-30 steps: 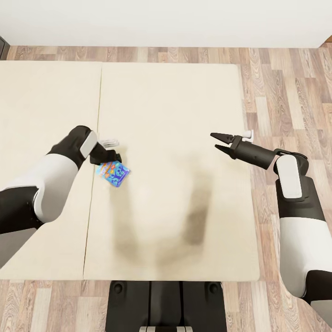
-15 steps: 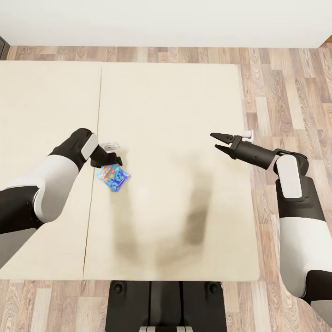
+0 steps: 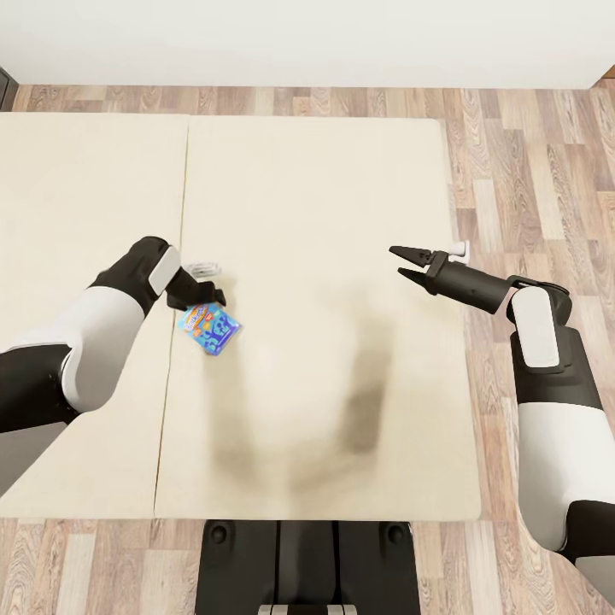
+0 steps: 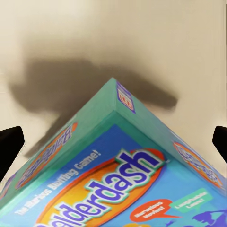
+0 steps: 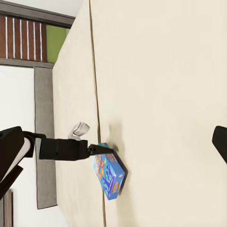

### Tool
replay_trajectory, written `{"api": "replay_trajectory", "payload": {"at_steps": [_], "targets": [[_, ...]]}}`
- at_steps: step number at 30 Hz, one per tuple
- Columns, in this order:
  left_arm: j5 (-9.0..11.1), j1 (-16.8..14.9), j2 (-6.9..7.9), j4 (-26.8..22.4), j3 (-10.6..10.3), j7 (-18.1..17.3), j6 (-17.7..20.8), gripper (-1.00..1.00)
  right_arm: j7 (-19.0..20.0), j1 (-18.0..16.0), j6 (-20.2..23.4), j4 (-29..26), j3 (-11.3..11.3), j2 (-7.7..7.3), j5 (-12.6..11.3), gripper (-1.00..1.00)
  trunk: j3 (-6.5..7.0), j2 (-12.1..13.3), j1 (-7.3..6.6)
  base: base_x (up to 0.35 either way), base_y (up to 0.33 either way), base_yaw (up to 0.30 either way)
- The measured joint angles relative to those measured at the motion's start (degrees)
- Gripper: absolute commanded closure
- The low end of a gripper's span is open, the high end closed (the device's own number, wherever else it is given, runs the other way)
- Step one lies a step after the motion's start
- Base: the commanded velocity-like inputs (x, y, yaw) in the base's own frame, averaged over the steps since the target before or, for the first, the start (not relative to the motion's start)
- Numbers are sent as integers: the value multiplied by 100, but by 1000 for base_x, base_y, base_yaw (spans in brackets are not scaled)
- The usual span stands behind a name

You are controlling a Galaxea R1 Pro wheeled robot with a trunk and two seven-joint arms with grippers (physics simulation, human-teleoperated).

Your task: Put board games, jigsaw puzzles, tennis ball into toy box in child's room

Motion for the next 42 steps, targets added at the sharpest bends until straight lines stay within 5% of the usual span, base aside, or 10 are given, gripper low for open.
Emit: {"api": "replay_trajectory", "payload": {"at_steps": [42], "targets": [[-24,64,-47,28,-18,19,-30,-100,0,0,0,0,1,-4,-4,-100,283,0,0,0,0,0]]}}
